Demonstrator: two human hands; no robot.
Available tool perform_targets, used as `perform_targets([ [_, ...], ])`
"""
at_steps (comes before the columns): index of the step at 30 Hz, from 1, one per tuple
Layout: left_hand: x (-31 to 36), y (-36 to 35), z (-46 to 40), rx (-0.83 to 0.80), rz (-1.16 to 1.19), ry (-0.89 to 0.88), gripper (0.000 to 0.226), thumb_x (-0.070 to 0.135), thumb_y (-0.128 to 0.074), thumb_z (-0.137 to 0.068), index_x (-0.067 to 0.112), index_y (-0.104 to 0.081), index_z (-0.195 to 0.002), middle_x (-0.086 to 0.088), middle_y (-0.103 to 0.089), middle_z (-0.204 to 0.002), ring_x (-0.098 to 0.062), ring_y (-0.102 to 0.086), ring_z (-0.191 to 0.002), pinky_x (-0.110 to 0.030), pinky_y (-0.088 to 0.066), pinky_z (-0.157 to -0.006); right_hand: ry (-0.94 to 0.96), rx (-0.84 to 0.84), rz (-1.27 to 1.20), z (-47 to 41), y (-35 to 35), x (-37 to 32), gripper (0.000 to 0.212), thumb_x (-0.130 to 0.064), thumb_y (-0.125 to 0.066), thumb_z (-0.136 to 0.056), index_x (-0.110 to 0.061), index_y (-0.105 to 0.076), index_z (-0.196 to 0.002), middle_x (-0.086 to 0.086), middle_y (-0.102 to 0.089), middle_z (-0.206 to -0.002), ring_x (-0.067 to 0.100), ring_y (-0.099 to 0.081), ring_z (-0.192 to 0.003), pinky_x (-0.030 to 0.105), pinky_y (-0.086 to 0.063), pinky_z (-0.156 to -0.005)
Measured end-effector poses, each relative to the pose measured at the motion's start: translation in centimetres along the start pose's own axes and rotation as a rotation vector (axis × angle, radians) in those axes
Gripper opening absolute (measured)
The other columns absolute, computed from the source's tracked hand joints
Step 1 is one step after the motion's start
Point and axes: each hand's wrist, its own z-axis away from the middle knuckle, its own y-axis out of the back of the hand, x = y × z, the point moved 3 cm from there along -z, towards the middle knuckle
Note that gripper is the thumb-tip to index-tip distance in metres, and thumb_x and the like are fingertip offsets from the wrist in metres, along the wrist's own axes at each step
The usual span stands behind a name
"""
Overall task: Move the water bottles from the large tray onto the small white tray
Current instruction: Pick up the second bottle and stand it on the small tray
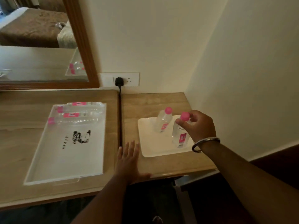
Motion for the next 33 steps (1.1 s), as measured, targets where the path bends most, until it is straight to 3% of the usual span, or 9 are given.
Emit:
perform_targets([
  [7,1.6,-2.9,-3.9,-0.036,0.192,0.188,0.151,0.099,-0.054,-0.049,0.018,0.022,-0.152,-0.011,0.022,-0.163,-0.031,0.026,-0.146,-0.048,0.009,-0.121,-0.147,0.022,-0.007,-4.0,-0.6,6.1,0.031,-0.039,-0.081,-0.068,-0.026,-0.062,-0.089,-0.006,-0.063,-0.083,0.016,-0.061,-0.081,0.025,-0.043,-0.07],
  [10,1.1,-4.3,-5.3,-0.043,0.209,0.186,0.156,0.099,-0.055,-0.045,0.014,0.023,-0.151,-0.013,0.021,-0.163,-0.029,0.027,-0.146,-0.048,0.006,-0.122,-0.181,0.007,-0.018,-5.4,-2.3,7.5,0.032,-0.035,-0.082,-0.068,-0.023,-0.062,-0.091,-0.004,-0.064,-0.086,0.017,-0.061,-0.083,0.023,-0.043,-0.069],
  [12,0.8,-4.9,-6.0,-0.028,0.221,0.179,0.158,0.101,-0.049,-0.041,0.012,0.021,-0.152,-0.015,0.02,-0.163,-0.027,0.029,-0.146,-0.047,0.009,-0.122,-0.185,-0.006,-0.023,-6.2,-3.4,8.0,0.032,-0.035,-0.082,-0.068,-0.023,-0.061,-0.089,-0.004,-0.064,-0.085,0.016,-0.061,-0.083,0.02,-0.041,-0.066],
  [16,0.6,-5.6,-6.5,-0.048,0.203,0.177,0.158,0.106,-0.04,-0.039,0.014,0.023,-0.151,-0.013,0.022,-0.162,-0.025,0.032,-0.144,-0.042,0.017,-0.119,-0.191,-0.005,-0.032,-7.3,-5.1,8.7,0.033,-0.037,-0.082,-0.068,-0.02,-0.064,-0.091,-0.004,-0.065,-0.085,0.017,-0.062,-0.084,0.026,-0.045,-0.07],
  [20,0.8,-5.3,-6.8,-0.063,0.168,0.199,0.158,0.1,-0.051,-0.042,0.011,0.02,-0.152,-0.014,0.019,-0.162,-0.024,0.033,-0.143,-0.042,0.017,-0.118,-0.144,-0.006,-0.053,-8.0,-5.8,8.9,0.038,-0.044,-0.079,-0.069,-0.018,-0.064,-0.094,-0.001,-0.067,-0.087,0.017,-0.062,-0.082,0.026,-0.045,-0.07],
  [25,1.0,-5.2,-6.9,-0.079,0.128,0.228,0.158,0.1,-0.052,-0.04,0.019,0.04,-0.14,-0.016,0.02,-0.163,-0.021,0.042,-0.138,-0.039,0.023,-0.115,-0.126,0.01,-0.045,-8.2,-6.1,9.0,0.043,-0.05,-0.076,-0.069,-0.018,-0.059,-0.092,0.003,-0.063,-0.089,0.021,-0.059,-0.075,0.029,-0.049,-0.063],
  [33,1.3,-4.9,-7.1,-0.109,0.104,0.255,0.163,0.102,-0.051,-0.037,0.012,0.02,-0.152,-0.014,0.018,-0.164,-0.023,0.033,-0.142,-0.045,0.013,-0.12,-0.07,-0.02,-0.098,-8.1,-6.0,9.4,0.043,-0.045,-0.078,-0.07,-0.015,-0.056,-0.093,0.001,-0.058,-0.089,0.022,-0.056,-0.074,0.028,-0.048,-0.062],
])
